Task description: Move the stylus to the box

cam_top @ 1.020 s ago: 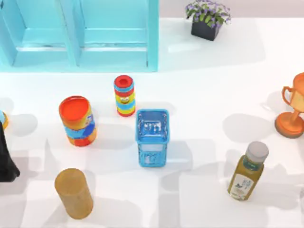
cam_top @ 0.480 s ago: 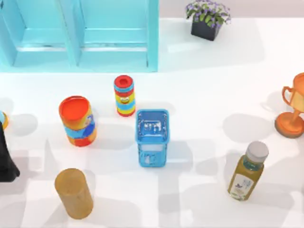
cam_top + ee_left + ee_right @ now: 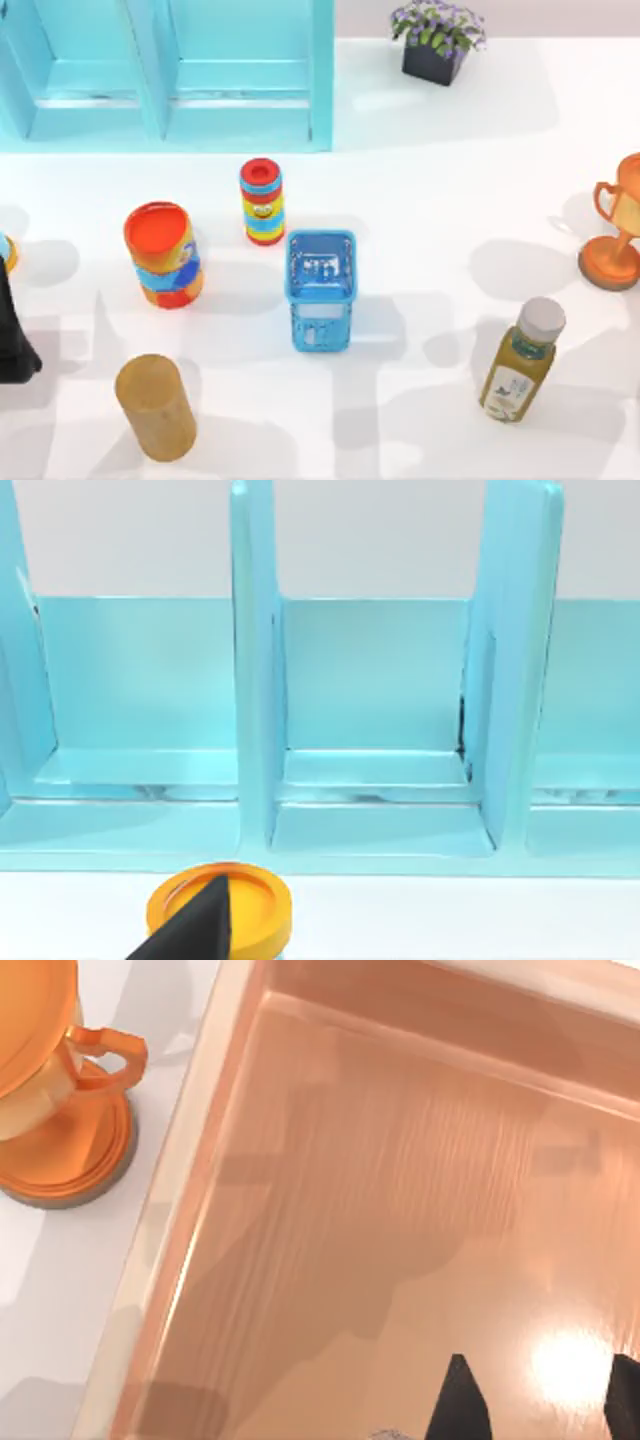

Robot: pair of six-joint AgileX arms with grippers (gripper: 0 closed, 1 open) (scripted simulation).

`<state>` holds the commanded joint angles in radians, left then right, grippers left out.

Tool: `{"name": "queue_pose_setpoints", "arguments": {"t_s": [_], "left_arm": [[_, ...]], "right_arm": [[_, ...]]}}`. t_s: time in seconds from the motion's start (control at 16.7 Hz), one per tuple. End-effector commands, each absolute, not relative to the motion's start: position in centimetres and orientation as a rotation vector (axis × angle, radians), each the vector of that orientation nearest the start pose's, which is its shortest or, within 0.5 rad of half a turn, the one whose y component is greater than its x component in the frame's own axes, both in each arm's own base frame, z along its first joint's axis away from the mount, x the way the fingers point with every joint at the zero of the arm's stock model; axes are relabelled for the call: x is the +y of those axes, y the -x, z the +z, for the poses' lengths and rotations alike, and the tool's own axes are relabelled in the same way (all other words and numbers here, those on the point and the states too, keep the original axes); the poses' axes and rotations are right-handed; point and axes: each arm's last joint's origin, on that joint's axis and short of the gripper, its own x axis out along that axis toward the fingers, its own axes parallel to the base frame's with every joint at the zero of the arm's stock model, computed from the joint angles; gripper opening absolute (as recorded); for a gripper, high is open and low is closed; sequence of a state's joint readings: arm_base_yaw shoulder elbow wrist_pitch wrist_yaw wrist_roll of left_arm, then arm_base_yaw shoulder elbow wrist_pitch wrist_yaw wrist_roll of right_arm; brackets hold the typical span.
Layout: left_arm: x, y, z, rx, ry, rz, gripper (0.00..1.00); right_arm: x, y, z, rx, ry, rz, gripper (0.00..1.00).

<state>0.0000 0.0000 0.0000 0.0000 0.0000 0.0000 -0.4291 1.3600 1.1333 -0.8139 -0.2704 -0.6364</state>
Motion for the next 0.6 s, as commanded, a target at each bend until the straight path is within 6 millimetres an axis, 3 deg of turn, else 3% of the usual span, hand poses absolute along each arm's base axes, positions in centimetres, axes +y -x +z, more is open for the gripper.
{"name": "queue_pose_setpoints", "arguments": {"t_s": [0.6], "left_arm": [[-0.12,-10.57,16.00,0.000,0.000,0.000,1.00]], "right_arm": [[-10.39,-25.19,27.71,0.972,0.231,0.172,0.90]]}}
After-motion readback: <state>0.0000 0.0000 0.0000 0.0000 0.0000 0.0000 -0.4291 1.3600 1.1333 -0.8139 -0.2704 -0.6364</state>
